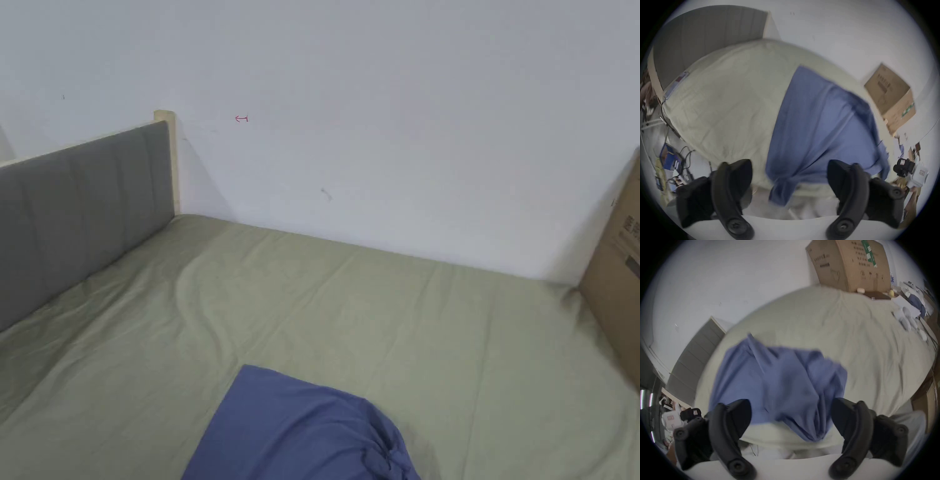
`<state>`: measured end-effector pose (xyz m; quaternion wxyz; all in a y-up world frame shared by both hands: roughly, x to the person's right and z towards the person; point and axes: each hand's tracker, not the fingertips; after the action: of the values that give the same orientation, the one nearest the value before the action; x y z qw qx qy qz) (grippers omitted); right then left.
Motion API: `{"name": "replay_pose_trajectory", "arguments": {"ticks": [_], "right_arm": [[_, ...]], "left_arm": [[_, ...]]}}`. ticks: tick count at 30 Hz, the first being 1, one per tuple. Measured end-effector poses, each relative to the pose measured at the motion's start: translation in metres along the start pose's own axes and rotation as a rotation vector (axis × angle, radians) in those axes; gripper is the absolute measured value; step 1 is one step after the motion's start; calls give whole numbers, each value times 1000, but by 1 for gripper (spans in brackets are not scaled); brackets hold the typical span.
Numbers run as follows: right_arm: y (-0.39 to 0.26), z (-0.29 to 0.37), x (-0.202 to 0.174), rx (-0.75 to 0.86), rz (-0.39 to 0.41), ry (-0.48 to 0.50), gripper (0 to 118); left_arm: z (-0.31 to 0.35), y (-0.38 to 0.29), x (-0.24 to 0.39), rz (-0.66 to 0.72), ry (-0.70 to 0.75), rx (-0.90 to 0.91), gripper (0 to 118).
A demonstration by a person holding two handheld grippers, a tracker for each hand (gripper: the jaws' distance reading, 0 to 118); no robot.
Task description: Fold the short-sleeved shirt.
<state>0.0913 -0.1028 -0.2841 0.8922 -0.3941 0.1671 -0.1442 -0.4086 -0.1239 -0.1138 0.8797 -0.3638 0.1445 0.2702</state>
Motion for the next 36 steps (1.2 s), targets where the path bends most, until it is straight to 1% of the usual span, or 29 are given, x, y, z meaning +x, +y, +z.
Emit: {"name": "replay_pose_trajectory", "arguments": {"ticks": [2, 4, 9, 12, 13, 14, 15, 16, 17, 18, 19, 22, 27, 32, 36], "right_arm": [[30, 19, -12, 107, 5, 25, 105], [61, 40, -29, 227, 36, 19, 105], [112, 92, -67, 519, 171, -11, 106], [125, 108, -82, 621, 231, -56, 106], [127, 112, -85, 646, 234, -71, 106], [127, 114, -87, 664, 236, -78, 102], [126, 116, -93, 673, 239, -84, 94], [125, 118, -95, 681, 241, -97, 78], [124, 119, -96, 685, 242, -108, 43], [123, 119, -96, 686, 243, -116, 10], [124, 116, -93, 682, 244, -119, 0], [121, 114, -85, 673, 237, -123, 0], [118, 107, -76, 643, 237, -127, 0], [108, 102, -69, 609, 241, -126, 0], [96, 95, -61, 558, 243, -126, 0]], "left_arm": [[20, 21, 14, -32, -43, 96, 99], [37, 45, 35, -88, -52, 185, 99], [79, 95, 101, -227, -96, 427, 99], [86, 114, 126, -289, -101, 521, 98], [88, 118, 135, -303, -92, 542, 97], [85, 122, 139, -312, -87, 553, 93], [85, 123, 144, -312, -86, 557, 85], [85, 124, 148, -309, -101, 563, 69], [84, 125, 148, -307, -126, 570, 36], [81, 126, 148, -294, -167, 568, 4], [79, 126, 149, -281, -176, 564, 0], [76, 125, 148, -270, -199, 556, 0], [69, 120, 142, -307, -171, 516, 0], [47, 104, 116, -319, -117, 351, 0], [23, 79, 82, -280, -43, 209, 0]]}}
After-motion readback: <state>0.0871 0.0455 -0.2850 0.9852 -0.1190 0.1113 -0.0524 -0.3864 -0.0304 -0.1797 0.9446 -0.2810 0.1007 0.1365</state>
